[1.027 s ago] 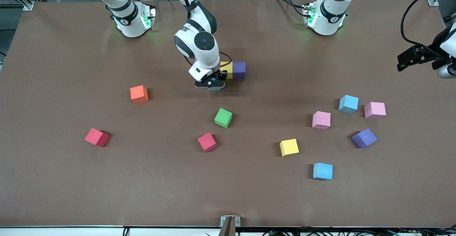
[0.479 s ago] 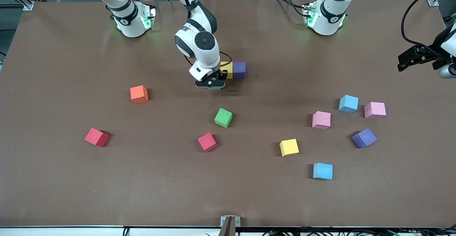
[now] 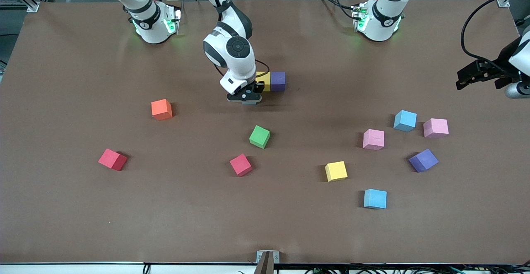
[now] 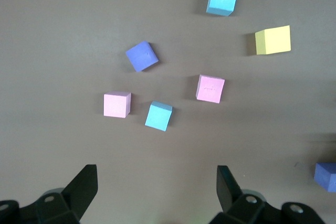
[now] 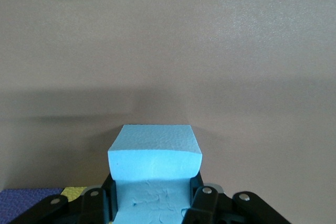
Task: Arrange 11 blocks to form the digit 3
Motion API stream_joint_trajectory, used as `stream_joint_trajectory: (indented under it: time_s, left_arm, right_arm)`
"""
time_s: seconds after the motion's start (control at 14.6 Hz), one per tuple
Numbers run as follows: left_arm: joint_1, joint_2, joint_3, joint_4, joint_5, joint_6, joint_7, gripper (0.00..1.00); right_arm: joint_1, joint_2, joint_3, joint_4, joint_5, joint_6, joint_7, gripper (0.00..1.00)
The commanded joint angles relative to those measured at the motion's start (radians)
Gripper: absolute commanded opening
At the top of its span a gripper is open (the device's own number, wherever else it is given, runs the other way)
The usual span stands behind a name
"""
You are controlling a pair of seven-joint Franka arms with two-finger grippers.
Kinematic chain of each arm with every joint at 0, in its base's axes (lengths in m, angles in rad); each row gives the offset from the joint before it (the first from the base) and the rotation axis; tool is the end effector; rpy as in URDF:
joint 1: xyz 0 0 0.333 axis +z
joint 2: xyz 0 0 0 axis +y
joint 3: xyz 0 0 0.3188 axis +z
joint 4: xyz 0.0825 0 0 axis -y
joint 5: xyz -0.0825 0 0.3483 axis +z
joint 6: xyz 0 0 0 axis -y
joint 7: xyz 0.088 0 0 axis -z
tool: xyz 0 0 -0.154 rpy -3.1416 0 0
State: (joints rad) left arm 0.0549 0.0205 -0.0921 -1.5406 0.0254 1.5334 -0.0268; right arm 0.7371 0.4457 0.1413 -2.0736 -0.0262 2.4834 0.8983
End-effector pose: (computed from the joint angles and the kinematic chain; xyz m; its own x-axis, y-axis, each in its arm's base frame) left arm 0.5200 -0.0149 0.5796 0.9996 -0.0095 -0.0270 -0.0101 -0.9997 -0.0242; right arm 0.3606 0.4349 0.1955 0.9984 -0.0115 -0.0547 -0.0117 -0.9999 -0.0041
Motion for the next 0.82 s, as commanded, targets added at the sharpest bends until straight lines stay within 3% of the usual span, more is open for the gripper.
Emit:
stream_joint_trajectory:
  time_s: [0.0, 0.07, 0.14, 0.21, 0.75]
  left_arm:
    - [0.005, 0.016, 0.000, 0.019, -0.016, -0.004, 0.018, 1.00]
    - [0.005, 0.015, 0.000, 0.022, -0.013, -0.015, 0.018, 1.00]
    - [0.003, 0.013, 0.000, 0.025, -0.015, -0.019, 0.011, 1.00]
    - [0.003, 0.007, 0.000, 0.025, -0.013, -0.019, 0.011, 1.00]
    - [0.003, 0.003, 0.000, 0.028, -0.004, -0.027, 0.011, 1.00]
  right_arm:
    - [0.010, -0.002, -0.006, 0.000, -0.020, -0.008, 0.027, 0.23]
    - [0.008, -0.002, -0.006, 0.000, -0.020, -0.009, 0.025, 0.36]
    - [0.007, -0.002, -0.006, 0.001, -0.021, -0.008, 0.024, 0.79]
    - [0.005, -0.002, -0.008, 0.001, -0.021, -0.008, 0.024, 1.00]
    - [-0.002, -0.005, -0.011, 0.007, -0.028, -0.041, -0.030, 1.00]
